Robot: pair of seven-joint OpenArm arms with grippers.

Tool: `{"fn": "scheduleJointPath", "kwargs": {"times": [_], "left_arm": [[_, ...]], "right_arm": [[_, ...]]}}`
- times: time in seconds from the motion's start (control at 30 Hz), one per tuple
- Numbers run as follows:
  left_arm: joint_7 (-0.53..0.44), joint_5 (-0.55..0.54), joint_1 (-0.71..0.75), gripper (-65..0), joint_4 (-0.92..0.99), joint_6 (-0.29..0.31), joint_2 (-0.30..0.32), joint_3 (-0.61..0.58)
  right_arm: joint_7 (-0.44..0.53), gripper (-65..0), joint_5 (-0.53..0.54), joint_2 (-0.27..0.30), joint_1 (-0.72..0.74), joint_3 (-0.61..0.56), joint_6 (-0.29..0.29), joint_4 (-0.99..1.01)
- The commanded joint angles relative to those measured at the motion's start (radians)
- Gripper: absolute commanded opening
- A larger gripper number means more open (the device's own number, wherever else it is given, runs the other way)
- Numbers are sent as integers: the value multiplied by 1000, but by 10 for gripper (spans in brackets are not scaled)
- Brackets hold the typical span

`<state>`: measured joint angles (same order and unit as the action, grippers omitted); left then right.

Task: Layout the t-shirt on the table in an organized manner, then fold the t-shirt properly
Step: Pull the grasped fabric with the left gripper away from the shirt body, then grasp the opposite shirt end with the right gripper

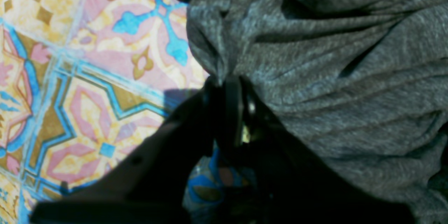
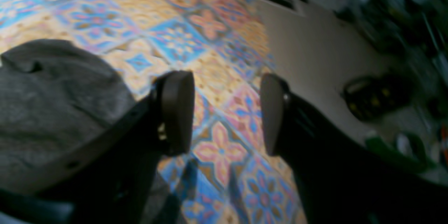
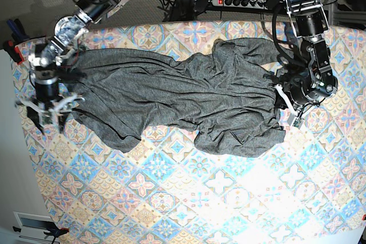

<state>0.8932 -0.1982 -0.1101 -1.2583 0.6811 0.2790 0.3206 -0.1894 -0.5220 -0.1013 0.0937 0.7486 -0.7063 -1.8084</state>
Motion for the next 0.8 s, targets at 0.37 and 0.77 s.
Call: {"fn": "scheduleJointPath", "kwargs": {"times": [0.37,0.77], "left_arm": [[57,12,6,-611,1,17,-11,-10],[57,12,5,-611,1,17,-11,-10]], "right_arm": [[31,-361,-103,7,18,-172,8,143],[34,-361,-112,13,16,-176,8,309]]}}
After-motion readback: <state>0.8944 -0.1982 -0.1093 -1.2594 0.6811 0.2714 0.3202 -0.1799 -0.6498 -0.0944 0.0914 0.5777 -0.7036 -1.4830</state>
